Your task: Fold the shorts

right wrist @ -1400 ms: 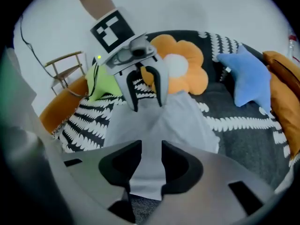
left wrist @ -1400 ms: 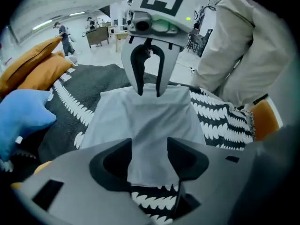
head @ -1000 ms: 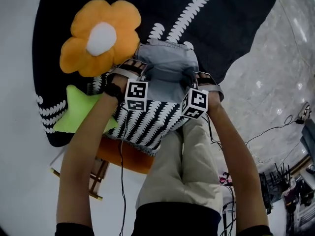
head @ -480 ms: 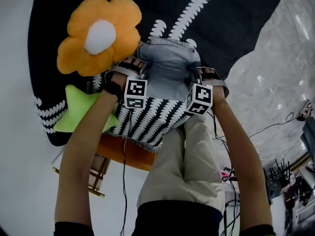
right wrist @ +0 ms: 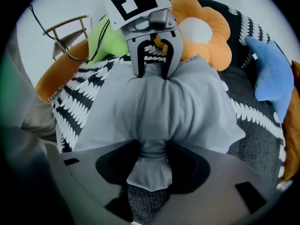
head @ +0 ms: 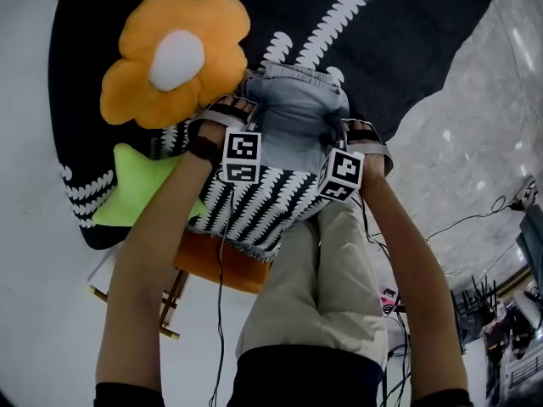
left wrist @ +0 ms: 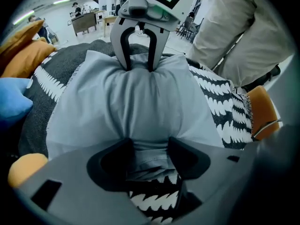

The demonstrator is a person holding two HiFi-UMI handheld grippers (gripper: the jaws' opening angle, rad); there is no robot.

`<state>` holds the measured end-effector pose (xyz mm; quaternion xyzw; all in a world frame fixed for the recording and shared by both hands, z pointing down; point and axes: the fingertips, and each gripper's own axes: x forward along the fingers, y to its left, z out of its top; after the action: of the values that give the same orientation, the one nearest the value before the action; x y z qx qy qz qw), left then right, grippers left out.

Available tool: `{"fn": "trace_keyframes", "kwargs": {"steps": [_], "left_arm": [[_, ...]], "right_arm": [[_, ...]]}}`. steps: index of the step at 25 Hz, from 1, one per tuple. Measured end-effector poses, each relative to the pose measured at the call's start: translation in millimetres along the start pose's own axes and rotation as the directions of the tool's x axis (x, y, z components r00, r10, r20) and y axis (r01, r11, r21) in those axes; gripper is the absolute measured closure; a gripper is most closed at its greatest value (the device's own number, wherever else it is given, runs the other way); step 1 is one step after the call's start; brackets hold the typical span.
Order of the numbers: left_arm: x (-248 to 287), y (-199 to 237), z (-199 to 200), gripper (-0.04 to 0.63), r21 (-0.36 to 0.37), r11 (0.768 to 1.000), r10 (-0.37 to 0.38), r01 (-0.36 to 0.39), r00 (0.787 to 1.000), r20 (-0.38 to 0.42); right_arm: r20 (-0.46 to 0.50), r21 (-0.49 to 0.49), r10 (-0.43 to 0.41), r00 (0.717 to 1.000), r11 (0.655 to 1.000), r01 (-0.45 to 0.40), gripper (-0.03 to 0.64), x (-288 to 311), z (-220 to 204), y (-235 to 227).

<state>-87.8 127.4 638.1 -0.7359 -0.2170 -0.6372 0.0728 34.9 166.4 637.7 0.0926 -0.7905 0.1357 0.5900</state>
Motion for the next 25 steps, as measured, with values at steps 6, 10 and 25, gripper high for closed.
{"fn": "trace_keyframes", "kwargs": {"steps": [6,10,25], "left_arm": [[-8.3,-1.6,6.0,0.476,-0.058,0.998,0.024,-0.025,0.999,-0.025],[-21.7,-7.4,-0.9,0.541,-0.123,0.988,0.098,-0.094,0.995,0.021],[-113.4,-14.2,13.5,0.551,-0.202,0.926,0.345,-0.318,0.931,0.119]], "right_arm": [[0.012,0.040,-0.019,1.000,0.999,0.018,0.527,-7.4,0.3,13.7],[0.024,0.122,0.004,1.000,0.993,-0.007,0.560,-13.5,10.7,13.6],[0.163,0.183,-0.139,0.977,0.977,0.109,0.572,-97.3,26.7,8.3]]}}
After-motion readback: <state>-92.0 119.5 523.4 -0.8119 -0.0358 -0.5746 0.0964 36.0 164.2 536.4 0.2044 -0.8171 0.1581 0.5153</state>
